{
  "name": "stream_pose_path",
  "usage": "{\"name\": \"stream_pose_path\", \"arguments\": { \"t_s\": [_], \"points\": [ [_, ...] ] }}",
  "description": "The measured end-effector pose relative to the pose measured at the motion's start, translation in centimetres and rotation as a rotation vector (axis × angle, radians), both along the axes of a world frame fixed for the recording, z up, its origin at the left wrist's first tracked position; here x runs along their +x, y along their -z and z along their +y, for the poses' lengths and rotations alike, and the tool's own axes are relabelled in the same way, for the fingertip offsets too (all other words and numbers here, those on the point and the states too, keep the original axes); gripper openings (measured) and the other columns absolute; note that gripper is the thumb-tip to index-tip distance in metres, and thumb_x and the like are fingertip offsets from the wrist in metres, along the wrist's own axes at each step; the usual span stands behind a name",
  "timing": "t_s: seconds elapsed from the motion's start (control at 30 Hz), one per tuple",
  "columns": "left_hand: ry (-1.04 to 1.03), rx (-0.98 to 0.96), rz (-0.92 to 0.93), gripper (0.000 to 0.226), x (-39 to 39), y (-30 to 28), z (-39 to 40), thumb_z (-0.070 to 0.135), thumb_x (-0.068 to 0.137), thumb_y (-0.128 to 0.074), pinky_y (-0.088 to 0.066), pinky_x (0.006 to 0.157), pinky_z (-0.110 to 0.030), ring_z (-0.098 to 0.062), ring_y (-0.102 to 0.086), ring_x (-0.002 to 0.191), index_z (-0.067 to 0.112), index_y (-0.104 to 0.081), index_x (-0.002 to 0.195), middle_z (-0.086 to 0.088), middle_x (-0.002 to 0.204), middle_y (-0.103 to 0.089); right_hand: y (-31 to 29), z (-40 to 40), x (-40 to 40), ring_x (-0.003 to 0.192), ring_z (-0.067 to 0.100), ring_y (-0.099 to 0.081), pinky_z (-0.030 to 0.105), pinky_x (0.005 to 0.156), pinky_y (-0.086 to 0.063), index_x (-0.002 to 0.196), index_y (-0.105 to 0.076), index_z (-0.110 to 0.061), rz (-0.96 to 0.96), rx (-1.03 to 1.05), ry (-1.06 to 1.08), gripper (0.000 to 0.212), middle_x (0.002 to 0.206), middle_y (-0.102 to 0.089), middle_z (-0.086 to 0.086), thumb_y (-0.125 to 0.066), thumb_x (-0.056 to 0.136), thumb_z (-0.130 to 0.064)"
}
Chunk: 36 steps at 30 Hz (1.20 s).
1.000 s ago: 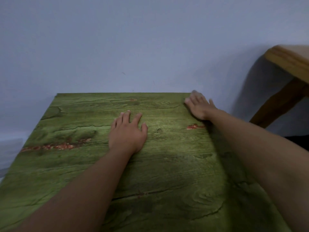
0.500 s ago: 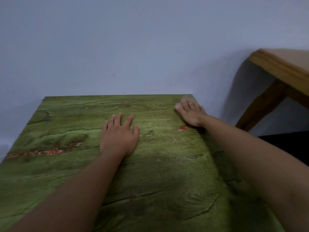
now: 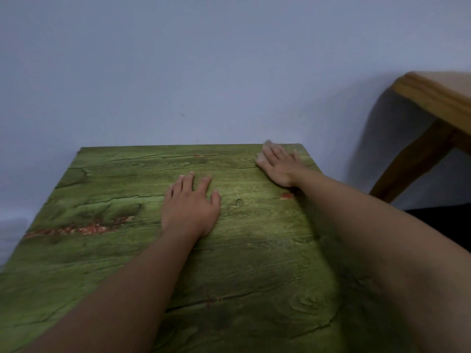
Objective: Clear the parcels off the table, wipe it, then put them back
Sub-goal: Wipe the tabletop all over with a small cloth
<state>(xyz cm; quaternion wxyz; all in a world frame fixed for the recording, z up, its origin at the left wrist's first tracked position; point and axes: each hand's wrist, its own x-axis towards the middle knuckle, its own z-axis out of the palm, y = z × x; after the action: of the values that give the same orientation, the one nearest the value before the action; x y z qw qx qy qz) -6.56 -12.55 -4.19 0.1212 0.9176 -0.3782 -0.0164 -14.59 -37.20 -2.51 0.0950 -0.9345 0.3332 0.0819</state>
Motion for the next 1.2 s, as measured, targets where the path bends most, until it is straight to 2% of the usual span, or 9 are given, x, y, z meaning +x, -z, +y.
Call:
{"name": "stream_pose_path", "arguments": {
  "t_s": [0.1,0.23,0.33,0.47,0.6,0.67,1.0,1.13,1.2],
  "points": [
    [-0.004,-0.004,-0.007,0.058,0.3,0.0,-0.1,0.053,0.098,-0.018,-0.009,0.120,-0.042,-0.023,-0.010,0.148,0.033,-0.019,0.152,-0.007,0.161,-0.015,-0.6,-0.6,0.6,0.149,0.022,0.014,0.049,0.119,0.011,0.155,0.011,-0.021,0.013,0.025,0.148,0.077,0.161,0.019,0.004,-0.001,0.094,-0.065],
    [0.000,0.000,-0.009,0.058,0.0,-0.1,0.1,0.053,0.098,-0.017,-0.008,0.120,-0.043,-0.024,-0.010,0.148,0.033,-0.018,0.153,-0.008,0.161,-0.015,0.3,2.0,1.7,0.148,0.018,0.016,0.050,0.117,0.012,0.154,0.012,-0.024,-0.026,0.009,-0.127,0.074,0.161,0.020,-0.001,0.000,0.094,-0.066],
    [0.003,0.002,-0.003,0.058,0.0,-0.2,0.1,0.053,0.099,-0.017,-0.007,0.120,-0.042,-0.023,-0.009,0.149,0.032,-0.018,0.153,-0.007,0.161,-0.014,-0.4,1.1,2.1,0.148,0.018,0.018,0.051,0.116,0.016,0.155,0.011,-0.023,-0.002,0.018,0.052,0.074,0.161,0.019,0.002,0.001,0.094,-0.064],
    [-0.021,-0.011,-0.003,0.065,-0.1,0.0,0.1,0.053,0.099,-0.019,-0.007,0.120,-0.040,-0.022,-0.010,0.149,0.021,-0.015,0.154,-0.007,0.161,-0.014,0.4,2.7,2.3,0.147,0.014,0.018,0.050,0.115,0.015,0.153,0.015,-0.028,-0.019,0.007,-0.210,0.072,0.159,0.024,-0.007,0.002,0.094,-0.067],
    [-0.041,-0.032,0.016,0.070,0.0,0.1,-0.1,0.052,0.099,-0.020,-0.006,0.119,-0.038,-0.021,-0.009,0.149,0.011,-0.007,0.155,-0.008,0.162,-0.012,-0.5,-0.4,1.6,0.148,0.018,0.016,0.055,0.116,0.012,0.154,0.011,-0.025,0.034,-0.016,0.061,0.076,0.161,0.021,-0.001,0.002,0.092,-0.068],
    [-0.040,-0.034,0.006,0.070,0.0,0.2,-0.1,0.051,0.099,-0.019,-0.005,0.119,-0.038,-0.021,-0.009,0.149,0.012,-0.006,0.155,-0.008,0.162,-0.012,0.2,1.1,2.1,0.147,0.018,0.018,0.053,0.116,0.013,0.153,0.016,-0.026,0.027,-0.027,-0.091,0.076,0.159,0.025,-0.002,0.002,0.092,-0.069],
    [-0.020,-0.101,-0.017,0.055,0.1,0.6,0.0,0.034,0.101,-0.022,-0.010,0.121,-0.039,-0.021,-0.015,0.147,0.014,-0.018,0.152,-0.007,0.159,-0.021,1.0,4.5,4.2,0.147,0.016,0.016,0.054,0.114,0.018,0.154,0.010,-0.032,-0.051,-0.019,-0.234,0.068,0.161,0.017,-0.005,0.003,0.095,-0.065],
    [-0.019,-0.103,-0.032,0.053,0.4,0.7,0.0,0.030,0.101,-0.023,-0.012,0.120,-0.041,-0.022,-0.016,0.147,0.014,-0.024,0.151,-0.007,0.159,-0.023,0.3,3.9,5.0,0.147,0.019,0.017,0.053,0.114,0.017,0.155,0.009,-0.027,-0.026,-0.009,-0.029,0.070,0.161,0.019,0.000,0.002,0.095,-0.064],
    [-0.029,-0.104,-0.040,0.052,0.3,0.7,0.0,0.030,0.100,-0.024,-0.014,0.120,-0.042,-0.022,-0.018,0.146,0.014,-0.026,0.150,-0.008,0.157,-0.025,1.1,5.8,5.5,0.147,0.018,0.018,0.050,0.114,0.018,0.154,0.011,-0.027,-0.020,-0.019,-0.213,0.071,0.161,0.019,-0.002,0.001,0.095,-0.065]
  ]
}}
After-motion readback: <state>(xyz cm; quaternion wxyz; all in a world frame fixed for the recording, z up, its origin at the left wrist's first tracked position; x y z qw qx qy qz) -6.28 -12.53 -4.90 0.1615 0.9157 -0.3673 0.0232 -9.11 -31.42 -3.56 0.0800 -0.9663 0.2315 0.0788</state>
